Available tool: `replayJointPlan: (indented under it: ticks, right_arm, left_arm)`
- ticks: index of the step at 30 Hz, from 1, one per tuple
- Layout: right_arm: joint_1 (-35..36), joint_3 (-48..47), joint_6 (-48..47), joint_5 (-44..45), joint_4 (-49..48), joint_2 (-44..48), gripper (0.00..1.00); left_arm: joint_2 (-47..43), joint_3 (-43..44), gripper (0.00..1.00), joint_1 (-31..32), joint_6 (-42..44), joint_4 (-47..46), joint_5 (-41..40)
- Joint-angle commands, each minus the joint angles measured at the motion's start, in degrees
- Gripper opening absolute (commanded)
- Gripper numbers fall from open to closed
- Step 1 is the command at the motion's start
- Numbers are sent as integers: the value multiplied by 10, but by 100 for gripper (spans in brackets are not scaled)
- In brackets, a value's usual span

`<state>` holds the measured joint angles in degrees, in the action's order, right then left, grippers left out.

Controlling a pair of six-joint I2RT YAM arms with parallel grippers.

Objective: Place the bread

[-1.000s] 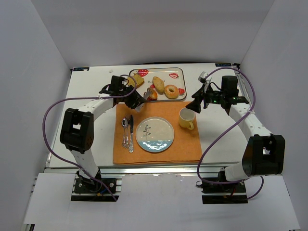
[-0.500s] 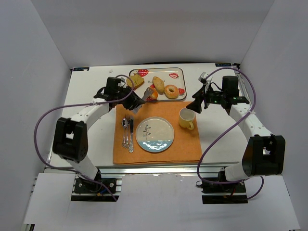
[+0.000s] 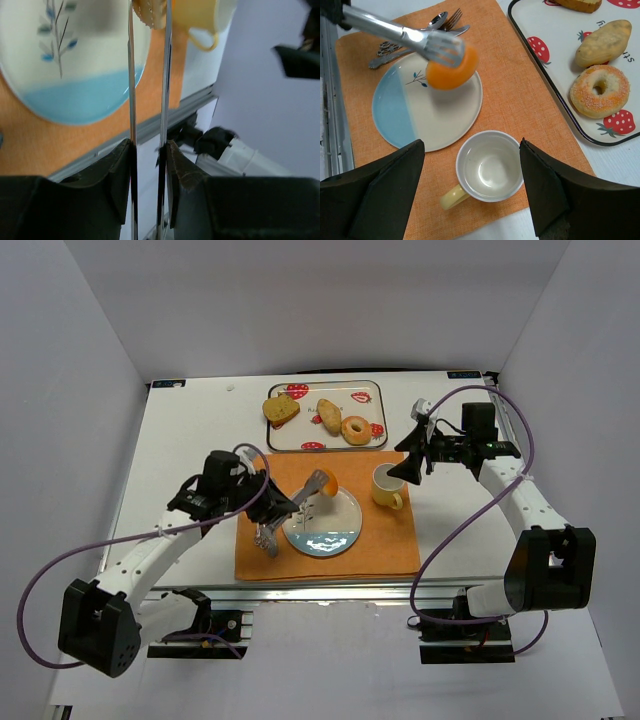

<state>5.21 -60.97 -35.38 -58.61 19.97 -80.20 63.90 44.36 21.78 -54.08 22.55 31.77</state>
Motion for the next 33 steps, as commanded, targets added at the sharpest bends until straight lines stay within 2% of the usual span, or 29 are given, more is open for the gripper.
replayJointPlan:
  ticks: [1, 4, 7, 8, 11, 12, 14, 15, 19, 25, 33]
  right_arm:
    - [-2, -25, -15, -22, 13, 7, 81]
    - [-1, -27, -14, -22, 14, 5, 81]
    - [0, -27, -12, -21, 15, 6, 81]
    - [0, -28, -12, -21, 15, 7, 81]
    - [1, -26, -12, -20, 17, 7, 81]
    - [1, -27, -13, -19, 19, 8, 81]
    - [1, -25, -14, -19, 19, 8, 81]
    - [1, -24, -14, -18, 19, 8, 81]
    - [1, -25, -14, -19, 17, 8, 81]
    - [1, -25, -12, -20, 15, 7, 81]
    - [1, -24, -12, -22, 15, 5, 81]
  left_arm:
    - [-33, -25, 0, 22, 2, 34, 7]
    - [-37, -33, 2, 36, 4, 40, 3]
    - [-29, -33, 10, 51, 6, 36, -4]
    - [-22, -32, 18, 55, 7, 36, -6]
    - [-13, -30, 30, 71, 11, 34, -19]
    - [-8, -29, 39, 73, 13, 36, -24]
    - [-5, -24, 44, 77, 19, 40, -27]
    - [-4, -23, 50, 78, 22, 46, -30]
    - [-3, -18, 58, 78, 28, 53, -31]
    - [-1, -3, 61, 78, 44, 83, -42]
    - [-11, 23, 59, 78, 50, 124, -78]
